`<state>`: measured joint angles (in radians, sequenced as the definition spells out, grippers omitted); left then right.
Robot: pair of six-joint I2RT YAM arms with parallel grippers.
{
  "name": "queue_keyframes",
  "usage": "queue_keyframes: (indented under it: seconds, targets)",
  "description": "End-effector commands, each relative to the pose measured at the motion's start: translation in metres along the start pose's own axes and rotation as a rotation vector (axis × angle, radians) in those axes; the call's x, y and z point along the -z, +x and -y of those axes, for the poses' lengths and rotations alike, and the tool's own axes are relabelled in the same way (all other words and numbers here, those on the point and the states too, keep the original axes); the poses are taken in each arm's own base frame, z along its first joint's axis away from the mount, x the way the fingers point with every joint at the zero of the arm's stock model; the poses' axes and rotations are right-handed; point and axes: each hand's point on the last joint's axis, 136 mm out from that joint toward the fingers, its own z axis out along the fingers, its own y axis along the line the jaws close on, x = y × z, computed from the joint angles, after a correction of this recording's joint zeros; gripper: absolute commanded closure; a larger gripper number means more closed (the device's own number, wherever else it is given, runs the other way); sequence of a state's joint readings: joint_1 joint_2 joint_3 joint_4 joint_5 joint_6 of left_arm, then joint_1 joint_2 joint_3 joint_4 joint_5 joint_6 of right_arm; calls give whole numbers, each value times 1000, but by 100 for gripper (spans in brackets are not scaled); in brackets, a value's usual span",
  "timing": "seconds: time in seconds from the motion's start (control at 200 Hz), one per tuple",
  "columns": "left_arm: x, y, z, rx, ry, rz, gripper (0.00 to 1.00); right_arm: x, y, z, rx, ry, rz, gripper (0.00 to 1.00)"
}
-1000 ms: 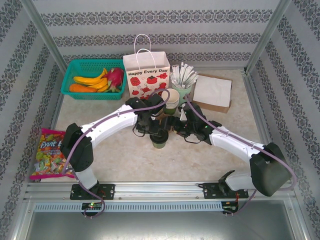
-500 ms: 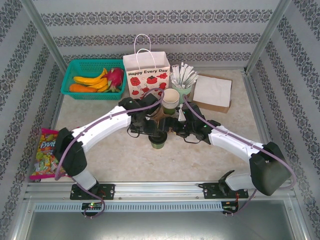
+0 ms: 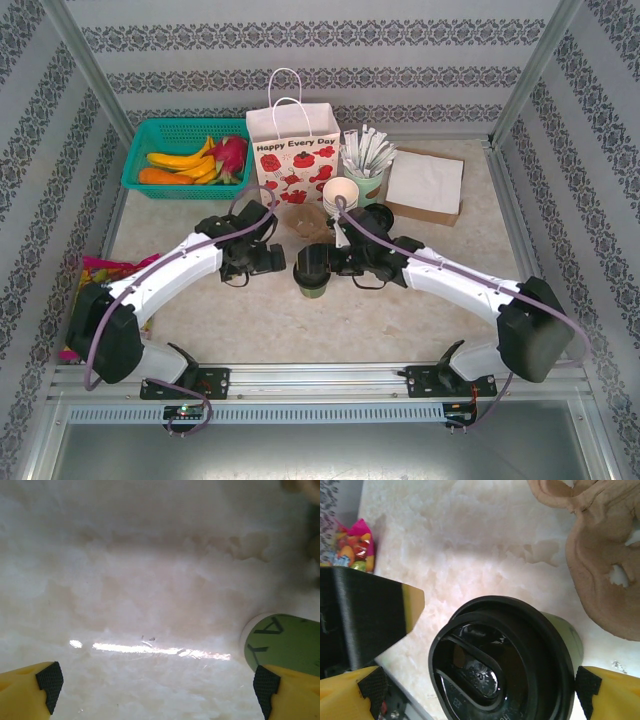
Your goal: Pack the takeout coffee
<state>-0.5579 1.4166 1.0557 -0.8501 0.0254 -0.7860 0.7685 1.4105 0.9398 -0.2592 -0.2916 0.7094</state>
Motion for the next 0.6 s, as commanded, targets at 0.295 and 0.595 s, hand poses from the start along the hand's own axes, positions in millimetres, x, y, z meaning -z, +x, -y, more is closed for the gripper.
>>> queue_keyframes:
  seconds: [0.295,0.595]
  targets:
    - [-16,-6,23,68,101,0,0,-9,10,12,149,233,-73,2]
    - [-22,-1,20,72,91,-20,0,-19,14,20,147,298,-96,2]
